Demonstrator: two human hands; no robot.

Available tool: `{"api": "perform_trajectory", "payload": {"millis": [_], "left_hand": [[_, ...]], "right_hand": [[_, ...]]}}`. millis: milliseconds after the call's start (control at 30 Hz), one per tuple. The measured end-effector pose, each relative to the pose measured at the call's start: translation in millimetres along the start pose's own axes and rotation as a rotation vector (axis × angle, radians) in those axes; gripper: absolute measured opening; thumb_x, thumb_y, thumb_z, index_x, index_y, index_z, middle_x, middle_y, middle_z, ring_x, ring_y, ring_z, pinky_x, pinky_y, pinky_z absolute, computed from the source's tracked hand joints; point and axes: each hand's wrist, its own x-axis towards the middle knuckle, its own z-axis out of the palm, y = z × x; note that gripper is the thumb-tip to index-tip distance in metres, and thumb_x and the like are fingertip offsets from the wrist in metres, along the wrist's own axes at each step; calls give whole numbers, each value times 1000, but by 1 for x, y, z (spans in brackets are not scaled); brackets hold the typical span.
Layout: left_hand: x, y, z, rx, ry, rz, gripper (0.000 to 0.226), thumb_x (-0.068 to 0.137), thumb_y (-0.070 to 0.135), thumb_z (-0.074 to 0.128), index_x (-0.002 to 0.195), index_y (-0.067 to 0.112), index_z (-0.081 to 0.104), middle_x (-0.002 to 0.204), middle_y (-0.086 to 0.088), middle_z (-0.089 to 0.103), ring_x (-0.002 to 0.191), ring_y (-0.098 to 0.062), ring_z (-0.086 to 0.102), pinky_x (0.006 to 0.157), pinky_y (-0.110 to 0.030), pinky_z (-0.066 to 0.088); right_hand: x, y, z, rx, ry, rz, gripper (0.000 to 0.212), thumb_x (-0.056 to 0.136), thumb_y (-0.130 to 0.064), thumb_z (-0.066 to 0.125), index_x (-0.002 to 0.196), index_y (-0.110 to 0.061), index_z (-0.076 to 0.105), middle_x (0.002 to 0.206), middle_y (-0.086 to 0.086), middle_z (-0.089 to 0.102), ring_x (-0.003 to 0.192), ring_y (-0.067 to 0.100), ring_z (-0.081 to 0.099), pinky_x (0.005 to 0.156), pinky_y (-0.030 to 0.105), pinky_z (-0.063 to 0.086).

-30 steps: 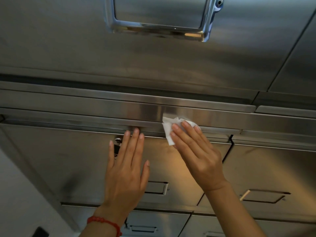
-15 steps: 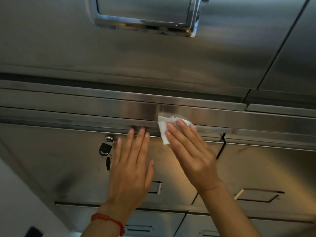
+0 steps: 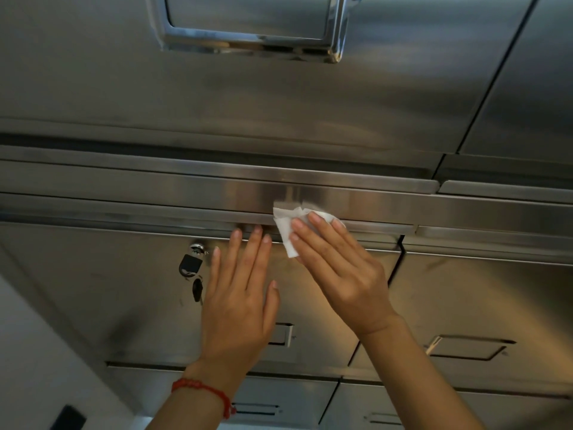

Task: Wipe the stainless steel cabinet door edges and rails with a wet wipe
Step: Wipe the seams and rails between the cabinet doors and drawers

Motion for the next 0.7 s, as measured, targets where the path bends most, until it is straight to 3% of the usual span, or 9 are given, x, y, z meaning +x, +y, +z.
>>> {"api": "perform_trajectory", "payload": {"millis": [700], "left_hand": [[-2, 1, -4, 31, -77, -34, 52, 92, 27, 31, 141, 7, 32, 148, -10, 31, 139, -26, 22, 113, -46, 14]], "right_hand": [[-9, 7, -8, -25, 17, 42, 33, 86, -2, 69, 118, -3, 63, 129, 13, 56, 125, 25, 50, 105, 40, 41]]}}
